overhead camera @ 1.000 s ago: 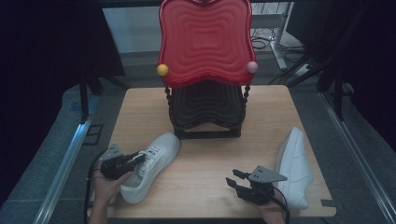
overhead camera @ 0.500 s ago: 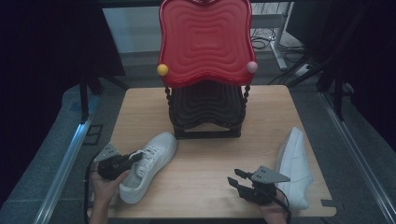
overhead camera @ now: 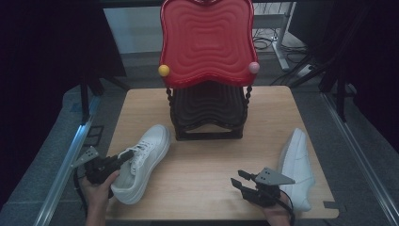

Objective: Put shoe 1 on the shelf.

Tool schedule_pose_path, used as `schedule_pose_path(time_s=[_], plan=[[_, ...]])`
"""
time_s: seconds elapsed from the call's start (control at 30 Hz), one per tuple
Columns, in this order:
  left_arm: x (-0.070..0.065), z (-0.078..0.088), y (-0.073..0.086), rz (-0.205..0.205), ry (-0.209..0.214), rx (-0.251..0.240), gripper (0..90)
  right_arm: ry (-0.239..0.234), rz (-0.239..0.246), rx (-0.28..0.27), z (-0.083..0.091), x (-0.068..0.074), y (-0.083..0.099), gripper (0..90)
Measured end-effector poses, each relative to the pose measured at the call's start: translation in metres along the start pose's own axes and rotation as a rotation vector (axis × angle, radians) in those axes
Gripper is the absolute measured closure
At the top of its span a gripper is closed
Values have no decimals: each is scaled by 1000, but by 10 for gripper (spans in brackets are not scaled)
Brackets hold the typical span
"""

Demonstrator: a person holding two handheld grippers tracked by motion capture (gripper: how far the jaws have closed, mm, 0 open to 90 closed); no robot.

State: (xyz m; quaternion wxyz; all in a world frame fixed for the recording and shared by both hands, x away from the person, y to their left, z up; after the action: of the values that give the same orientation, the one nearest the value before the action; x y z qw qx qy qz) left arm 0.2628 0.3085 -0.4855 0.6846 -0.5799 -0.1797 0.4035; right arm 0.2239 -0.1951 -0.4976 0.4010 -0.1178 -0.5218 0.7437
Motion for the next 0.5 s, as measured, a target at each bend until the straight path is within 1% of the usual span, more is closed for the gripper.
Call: schedule_pose_path(time_s=[0.07,0.13,0.33,0.4,0.43,0.47,0.5], plan=[[0,4,-1,4,1,-29,824,-1,-2,4,0,-1,0,569],[1,7,-2,17,0,-52,824,0,-3,4,-1,-1,1,568],[3,15,-5,53,-1,-105,824,-4,-12,17,-3,-2,2,552],[4,18,-5,65,-4,-130,824,-4,-14,18,-4,-2,3,550],[5,20,-6,81,-5,-149,824,-6,-20,25,-5,-3,4,547],[5,20,-6,81,-5,-149,825,-6,-20,25,-5,-3,4,547],[6,22,-7,92,-5,-159,825,-6,-19,25,-5,-3,4,546]])
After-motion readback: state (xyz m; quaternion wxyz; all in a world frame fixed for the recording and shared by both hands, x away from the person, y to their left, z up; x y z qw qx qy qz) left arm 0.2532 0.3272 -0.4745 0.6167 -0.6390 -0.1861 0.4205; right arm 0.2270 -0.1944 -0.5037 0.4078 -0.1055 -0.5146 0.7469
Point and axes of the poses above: each handheld gripper's, and its own axes: z roughly backward along the jaws, y roughly out of its underside, x roughly to its left, the point moved 1 cm from there along -z, roughly forward along the jaws, and after that the axes turned 9 degrees about -z, right-handed, at the moved point
